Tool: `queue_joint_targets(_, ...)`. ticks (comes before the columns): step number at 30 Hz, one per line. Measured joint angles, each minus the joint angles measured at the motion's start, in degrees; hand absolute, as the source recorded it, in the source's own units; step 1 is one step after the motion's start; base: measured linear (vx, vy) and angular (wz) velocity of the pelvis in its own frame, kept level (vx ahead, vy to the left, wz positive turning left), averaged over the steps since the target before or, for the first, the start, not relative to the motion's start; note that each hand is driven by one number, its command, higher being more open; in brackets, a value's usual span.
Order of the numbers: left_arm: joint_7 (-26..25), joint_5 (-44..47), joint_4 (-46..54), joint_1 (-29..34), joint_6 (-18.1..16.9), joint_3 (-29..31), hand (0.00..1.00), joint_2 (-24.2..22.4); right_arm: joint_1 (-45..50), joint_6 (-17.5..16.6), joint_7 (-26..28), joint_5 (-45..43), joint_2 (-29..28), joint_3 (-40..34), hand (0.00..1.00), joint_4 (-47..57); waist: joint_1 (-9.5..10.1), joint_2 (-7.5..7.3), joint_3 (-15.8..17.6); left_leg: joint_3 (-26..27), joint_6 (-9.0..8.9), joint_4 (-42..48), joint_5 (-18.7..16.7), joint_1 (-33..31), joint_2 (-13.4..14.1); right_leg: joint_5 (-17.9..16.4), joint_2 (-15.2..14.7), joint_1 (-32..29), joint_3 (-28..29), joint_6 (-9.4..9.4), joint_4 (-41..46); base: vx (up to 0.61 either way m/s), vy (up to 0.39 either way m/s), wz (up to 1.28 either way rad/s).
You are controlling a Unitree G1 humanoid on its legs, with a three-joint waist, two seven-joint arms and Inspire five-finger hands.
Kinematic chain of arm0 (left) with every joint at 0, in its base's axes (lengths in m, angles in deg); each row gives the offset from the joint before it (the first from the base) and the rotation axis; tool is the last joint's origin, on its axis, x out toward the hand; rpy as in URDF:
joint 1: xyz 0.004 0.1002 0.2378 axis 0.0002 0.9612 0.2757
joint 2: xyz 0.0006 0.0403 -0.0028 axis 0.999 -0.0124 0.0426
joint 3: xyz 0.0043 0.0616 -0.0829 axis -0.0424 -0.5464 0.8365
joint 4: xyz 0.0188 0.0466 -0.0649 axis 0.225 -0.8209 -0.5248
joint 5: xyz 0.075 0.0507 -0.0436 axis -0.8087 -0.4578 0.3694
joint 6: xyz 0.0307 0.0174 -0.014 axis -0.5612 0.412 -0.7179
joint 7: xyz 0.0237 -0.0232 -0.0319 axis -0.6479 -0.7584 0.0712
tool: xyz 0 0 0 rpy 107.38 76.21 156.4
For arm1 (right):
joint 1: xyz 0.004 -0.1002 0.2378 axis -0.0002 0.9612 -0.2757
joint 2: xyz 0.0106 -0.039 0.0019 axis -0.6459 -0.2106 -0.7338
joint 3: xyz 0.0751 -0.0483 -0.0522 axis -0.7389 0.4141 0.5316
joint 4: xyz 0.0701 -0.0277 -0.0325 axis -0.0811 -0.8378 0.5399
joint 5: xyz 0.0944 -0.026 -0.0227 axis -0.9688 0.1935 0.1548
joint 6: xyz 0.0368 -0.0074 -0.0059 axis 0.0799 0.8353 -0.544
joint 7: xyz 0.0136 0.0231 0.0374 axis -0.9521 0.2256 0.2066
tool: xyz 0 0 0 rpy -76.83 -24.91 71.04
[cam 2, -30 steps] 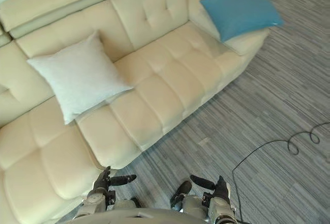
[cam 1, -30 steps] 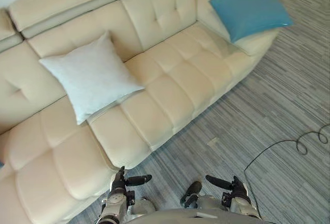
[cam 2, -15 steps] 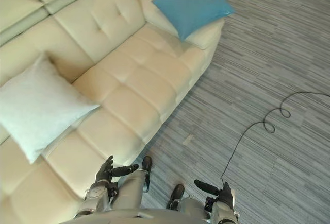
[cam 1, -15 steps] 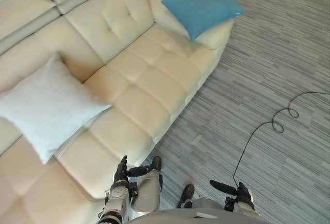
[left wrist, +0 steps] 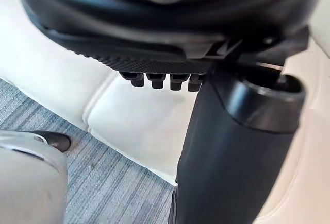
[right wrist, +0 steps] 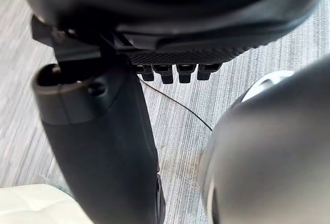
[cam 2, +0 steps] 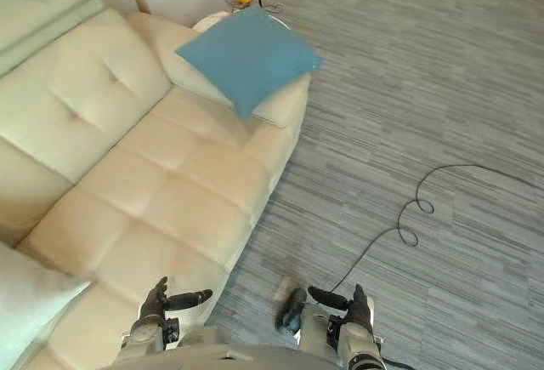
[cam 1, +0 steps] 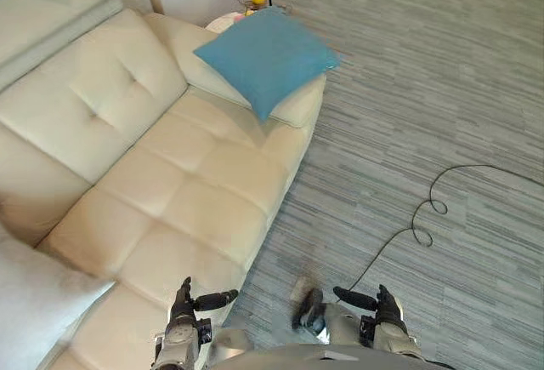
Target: Pick up cushions and gather them together orderly.
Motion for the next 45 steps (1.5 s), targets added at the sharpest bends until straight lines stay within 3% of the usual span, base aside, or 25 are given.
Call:
queue_joint_targets(2,0.0,-0.12,-0.68,-0.28,0.2,0.18,1.0,-1.21,-0.67,-0.36,-0.01,0.11,0.52,-0.03,1.0,-0.38,-0.73,1.49,0.21,-1.5,-0.89,4.0,2.63,-0.57,2.27,-4.15,2.51,2.2,-0.65,-0.3,-0.54,0.49,-0.275,-0.11)
queue_joint_targets(5,0.36,-0.03,-0.07,-0.83,0.17,0.39,1.0,-1.6,-0.47,-0.17,0.1,0.08,0.44,0.51,1.0,-1.44,-0.95,1.75,0.73,-5.69,0.03,24.88,9.58,-9.11,4.27,-5.41,5.59,8.69,-1.18,-0.85,-5.97,0.49,-0.314,0.05)
queue_joint_targets(6,0.69,0.01,1.19,-0.89,-0.12,0.77,1.0,-1.72,-0.58,-0.2,0.07,-0.05,0.04,0.69,1.0,-1.35,-0.75,1.67,1.96,-6.21,0.72,37.73,7.65,-14.31,5.19,-6.23,7.11,13.16,-0.91,-1.22,-8.9,0.37,-0.225,0.01)
queue_joint_targets(8,1.06,0.0,2.91,-1.27,-0.59,1.22,1.0,-1.52,-0.64,-0.2,0.04,-0.09,0.06,0.71,1.0,-1.54,-0.41,0.8,3.02,-5.82,0.87,44.28,3.93,-20.1,3.87,-7.43,7.68,17.52,-0.48,-1.32,-11.1,0.35,-0.181,-0.14)
queue_joint_targets(11,1.42,-0.16,4.67,-2.27,-1.24,1.22,1.0,-1.48,-1.66,-0.21,-0.28,-0.12,0.04,0.52,1.0,-1.5,0.99,-0.15,4.03,-3.2,1.86,31.81,1.31,-26.87,-1.38,-7.76,7.73,22.05,1.94,-0.38,-14.81,0.34,-0.052,-0.41)
queue_joint_targets(12,1.49,-0.77,4.89,-2.31,-1.4,1.2,1.0,-1.53,-2.13,-0.24,-0.69,-0.11,0.13,0.45,1.0,-1.43,1.0,-0.17,4.16,-3.12,1.81,20.24,2.43,-27.91,-3.94,-8.06,7.73,23.27,2.95,0.42,-16.34,0.2,0.024,-0.37)
queue_joint_targets(13,1.56,-1.19,4.9,-2.31,-1.41,1.22,1.0,-1.59,-2.12,-0.25,-0.74,-0.12,0.27,0.45,1.0,-1.44,1.15,-0.15,4.13,-3.18,1.66,13.62,3.93,-28.2,-5.12,-8.46,7.81,23.83,3.62,1.14,-16.89,0.43,0.084,-0.57)
queue_joint_targets(14,1.7,-1.28,4.76,-2.22,-1.14,1.19,1.0,-1.58,-1.84,-0.17,-0.85,-0.11,0.51,0.45,1.0,-1.6,1.61,0.71,3.66,-3.65,3.11,5.23,10.06,-28.09,-6.32,-9.39,8.37,25.06,5.2,2.75,-17.64,0.32,0.082,-0.69)
queue_joint_targets(15,1.62,-1.43,4.61,-1.79,-0.99,1.27,1.0,-1.32,-1.38,0.06,-0.91,-0.11,0.35,0.5,1.0,-1.64,2.51,0.79,3.18,-4.26,4.05,5.41,13.96,-27.46,-6.51,-10.15,8.5,25.8,6.79,3.75,-17.65,0.64,0.127,-0.72)
queue_joint_targets(16,1.68,-2.06,3.96,-1.68,-0.88,1.41,1.0,-0.46,-0.87,0.27,-0.89,-0.08,-0.46,0.53,1.0,-1.6,2.78,-0.54,2.78,-3.92,5.15,7.61,13.41,-27.32,-7.51,-11.73,7.21,27.0,7.9,5.54,-17.19,0.52,0.071,-0.51)
queue_joint_targets(18,1.64,-2.35,2.55,-1.66,-0.6,1.34,1.0,0.19,0.11,0.49,-0.85,0.21,-0.66,0.28,1.0,-1.61,2.82,-1.32,2.43,-2.46,6.18,11.01,8.57,-25.57,-8.14,-14.69,3.65,24.95,9.18,10.29,-6.23,0.57,0.092,-0.29)
queue_joint_targets(20,1.59,-2.35,1.17,-1.03,-0.04,0.79,1.0,0.92,0.69,0.59,-0.75,0.42,-0.87,0.37,1.0,-1.61,2.46,-1.31,2.46,-2.12,7.17,11.92,4.79,-20.77,-8.62,-14.77,-1.03,18.79,9.62,12.5,15.93,0.56,0.092,-0.13)
queue_joint_targets(21,1.56,-2.34,0.59,-0.63,0.22,-0.77,1.0,1.75,0.75,0.72,-0.43,0.67,-0.63,0.37,1.0,-1.45,1.79,-1.51,2.46,-2.24,7.59,12.07,3.0,-17.2,-9.16,-14.92,-4.36,15.54,9.15,12.22,27.15,0.4,0.026,0.1)
queue_joint_targets(24,1.43,-2.25,0.35,0.01,0.32,-2.66,1.0,2.06,0.31,0.72,-0.36,1.16,-0.29,0.53,1.0,-1.48,1.37,-0.46,2.48,-2.89,7.53,9.21,2.1,-9.87,-8.19,-16.48,-7.51,12.99,4.03,9.46,28.27,0.49,-0.049,0.19)
queue_joint_targets(28,1.12,-2.18,0.38,0.16,0.34,-3.11,1.0,1.19,-2.17,0.21,0.36,1.17,-0.27,1.57,1.0,-1.36,1.13,0.93,2.15,-2.96,4.47,4.03,0.7,-3.57,-3.12,-13.57,-5.1,4.03,5.29,10.87,9.09,0.4,-0.163,0.01)
queue_joint_targets(29,1.0,-2.19,0.36,0.43,0.34,-3.15,1.0,1.43,-2.21,0.23,0.43,1.28,-0.27,1.79,1.0,-1.25,0.99,0.42,1.94,-3.21,3.06,3.44,-0.1,-2.21,-2.36,-8.49,-3.83,2.93,7.46,10.4,2.78,0.33,-0.218,0.03)
queue_joint_targets(30,0.99,-2.19,0.36,0.45,0.34,-3.15,1.0,1.43,-2.21,0.24,0.43,1.29,-0.26,1.79,1.0,-1.25,0.99,0.4,1.92,-3.23,3.03,3.44,-0.11,-2.17,-2.33,-8.03,-3.79,2.92,7.51,10.35,2.71,0.38,-0.258,0.13)
queue_joint_targets(31,0.98,-2.18,0.28,0.63,0.37,-3.23,1.0,1.83,-1.92,0.34,0.49,1.71,-0.24,1.77,1.0,-1.39,0.59,-0.02,1.64,-3.87,2.03,3.38,-0.69,-1.3,-1.94,-1.69,-2.6,3.46,8.93,9.1,1.28,0.46,-0.323,0.04)
queue_joint_targets(32,1.01,-2.3,-0.66,1.02,0.39,-3.16,1.0,1.03,-1.86,0.37,0.45,2.22,0.96,1.72,1.0,-1.73,0.74,1.88,1.02,-4.88,0.17,3.67,-0.4,-0.75,0.41,-3.64,-0.26,4.11,8.7,6.53,2.31,0.45,-0.333,0.03)
queue_joint_targets(34,1.16,-2.33,-0.75,0.94,0.32,-3.1,1.0,0.88,-1.89,0.34,0.31,2.24,2.11,1.75,1.0,-2.09,0.23,2.82,0.95,-7.09,-0.96,11.52,0.73,-4.39,1.92,-6.18,1.02,5.15,7.3,5.5,2.18,0.44,-0.405,0.15)
queue_joint_targets(36,1.26,-2.3,-0.74,0.35,0.33,-2.75,1.0,0.87,-1.13,0.42,0.36,2.07,2.69,2.74,1.0,-2.99,0.32,3.3,1.62,-8.91,1.31,27.8,5.05,-12.14,3.65,-6.53,2.71,10.07,5.16,4.72,-2.02,0.37,-0.344,0.37)
queue_joint_targets(38,1.3,-2.13,-0.59,0.76,0.15,-1.97,1.0,0.88,-0.22,0.74,0.18,2.12,2.71,2.56,1.0,-3.68,0.82,2.47,2.45,-4.81,1.29,36.52,3.22,-16.54,4.93,-6.31,4.19,18.59,3.3,4.35,-8.55,0.29,-0.237,0.37)
queue_joint_targets(43,1.56,-2.13,1.65,0.84,-0.82,-2.1,1.0,0.79,-0.47,0.41,-0.2,2.1,3.36,1.31,1.0,-3.2,0.84,2.55,2.33,7.12,1.95,18.42,3.95,-22.31,2.95,-6.05,4.1,23.71,-2.16,4.92,-14.79,0.23,-0.074,0.41)
queue_joint_targets(44,1.55,-2.14,1.54,0.76,-0.83,-2.12,1.0,0.8,-0.36,0.43,-0.25,2.09,3.34,0.78,1.0,-3.2,0.77,2.59,2.31,10.21,2.92,14.68,6.35,-22.27,2.95,-6.09,4.13,24.26,-3.47,5.21,-15.34,0.3,0.051,0.76)
queue_joint_targets(45,1.52,-2.14,1.24,0.61,-0.77,-2.3,1.0,0.68,0.44,0.44,-0.45,2.08,3.29,-0.14,1.0,-3.17,0.67,3.11,1.99,16.69,5.73,9.11,14.25,-22.17,3.01,-6.7,4.44,25.23,-6.03,6.96,-15.58,0.21,0.066,0.77)
